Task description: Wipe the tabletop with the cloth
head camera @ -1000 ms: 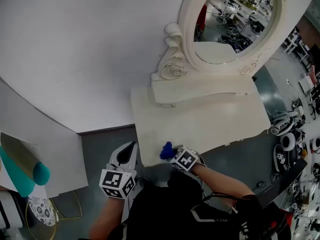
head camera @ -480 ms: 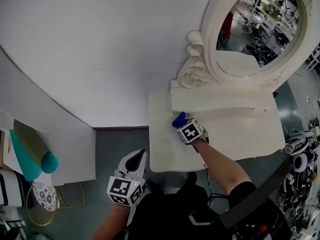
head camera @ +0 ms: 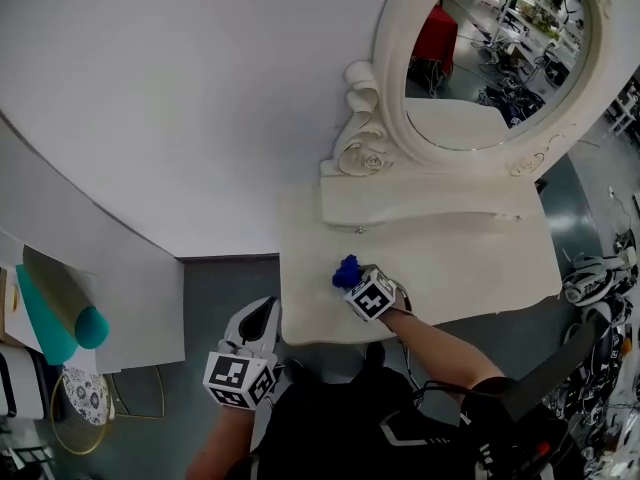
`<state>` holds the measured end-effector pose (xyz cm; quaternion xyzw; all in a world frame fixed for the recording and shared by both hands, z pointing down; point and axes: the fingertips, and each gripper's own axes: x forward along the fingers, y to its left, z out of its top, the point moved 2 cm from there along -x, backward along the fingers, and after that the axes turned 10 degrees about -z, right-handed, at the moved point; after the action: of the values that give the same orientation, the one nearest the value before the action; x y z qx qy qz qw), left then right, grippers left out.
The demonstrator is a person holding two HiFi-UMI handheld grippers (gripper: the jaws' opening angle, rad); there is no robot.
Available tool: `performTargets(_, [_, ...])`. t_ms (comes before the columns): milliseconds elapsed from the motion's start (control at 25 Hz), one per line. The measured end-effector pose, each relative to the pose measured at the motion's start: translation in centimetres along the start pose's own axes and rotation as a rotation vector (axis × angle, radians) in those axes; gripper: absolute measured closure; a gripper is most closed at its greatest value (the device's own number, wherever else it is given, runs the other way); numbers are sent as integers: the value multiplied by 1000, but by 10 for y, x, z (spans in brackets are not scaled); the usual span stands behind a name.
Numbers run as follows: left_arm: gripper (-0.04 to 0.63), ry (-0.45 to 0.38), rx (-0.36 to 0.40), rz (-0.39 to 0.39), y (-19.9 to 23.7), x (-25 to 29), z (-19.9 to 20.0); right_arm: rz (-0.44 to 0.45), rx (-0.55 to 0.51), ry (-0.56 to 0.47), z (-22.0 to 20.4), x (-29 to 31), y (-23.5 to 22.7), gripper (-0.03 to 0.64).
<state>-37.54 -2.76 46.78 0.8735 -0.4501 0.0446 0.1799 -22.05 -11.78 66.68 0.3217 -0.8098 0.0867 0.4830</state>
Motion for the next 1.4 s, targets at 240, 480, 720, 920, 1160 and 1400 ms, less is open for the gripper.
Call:
performTargets(240, [588, 1, -3, -47, -12, 18, 2, 125, 77, 12, -40, -38, 45, 488])
performTargets(480, [588, 5, 9, -77, -27, 30, 3, 193, 71, 26, -70, -66, 78, 488])
performTargets(720, [588, 6, 17, -79, -41, 36, 3, 205, 100, 28, -80, -72, 71, 488])
performTargets(920, [588, 2, 14, -52, -46, 35, 3, 63, 136, -48, -39, -42, -7, 488])
performTargets(1160, [588, 14, 10, 1, -46, 26, -1, -56, 156, -59, 0, 4, -80, 488])
performTargets(1400, [588, 21, -5, 34, -38, 22, -6, -72, 157, -51, 7, 23, -93, 488])
